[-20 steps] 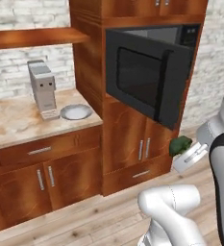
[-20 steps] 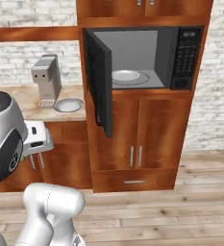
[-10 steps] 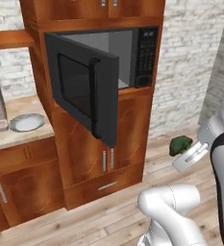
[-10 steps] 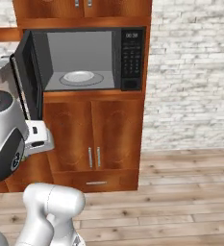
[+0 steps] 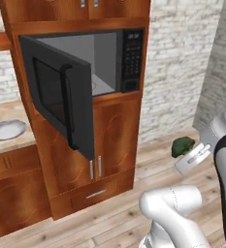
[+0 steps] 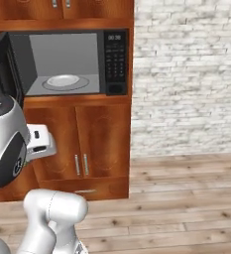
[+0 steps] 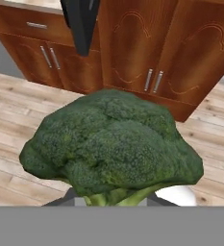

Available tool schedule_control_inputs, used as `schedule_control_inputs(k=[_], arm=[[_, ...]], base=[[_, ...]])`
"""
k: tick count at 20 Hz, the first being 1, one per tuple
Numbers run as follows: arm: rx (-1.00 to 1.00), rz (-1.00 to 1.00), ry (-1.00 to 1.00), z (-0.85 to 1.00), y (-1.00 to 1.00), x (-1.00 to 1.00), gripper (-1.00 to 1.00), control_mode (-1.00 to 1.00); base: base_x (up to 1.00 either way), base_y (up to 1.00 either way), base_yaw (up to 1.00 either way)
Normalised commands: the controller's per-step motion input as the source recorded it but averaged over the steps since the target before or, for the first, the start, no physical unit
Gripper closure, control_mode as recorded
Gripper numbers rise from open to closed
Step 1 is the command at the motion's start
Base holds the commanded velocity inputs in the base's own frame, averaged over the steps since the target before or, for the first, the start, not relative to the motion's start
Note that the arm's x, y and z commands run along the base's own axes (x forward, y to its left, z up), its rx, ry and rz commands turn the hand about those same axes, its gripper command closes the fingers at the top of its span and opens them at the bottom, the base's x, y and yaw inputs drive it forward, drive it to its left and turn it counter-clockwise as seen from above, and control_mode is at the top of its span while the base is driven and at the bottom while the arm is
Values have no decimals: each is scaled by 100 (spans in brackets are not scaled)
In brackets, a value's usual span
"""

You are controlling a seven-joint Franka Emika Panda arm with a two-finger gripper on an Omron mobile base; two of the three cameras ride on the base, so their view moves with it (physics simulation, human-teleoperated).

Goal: Pick the broccoli from the counter and place it in the microwave. Then turn on the microwave.

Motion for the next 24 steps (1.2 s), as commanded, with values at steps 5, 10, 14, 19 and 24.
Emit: schedule_control_inputs(k=[5,10,14,19,24], arm=[[0,0,0,0,0,0,100,100],[0,0,0,0,0,0,100,100],[0,0,0,0,0,0,100,100],[0,0,0,0,0,0,100,100],[0,0,0,0,0,0,100,100]], base=[[77,-21,0],[91,-31,6],[68,-13,4],[26,-3,5],[11,-1,10]])
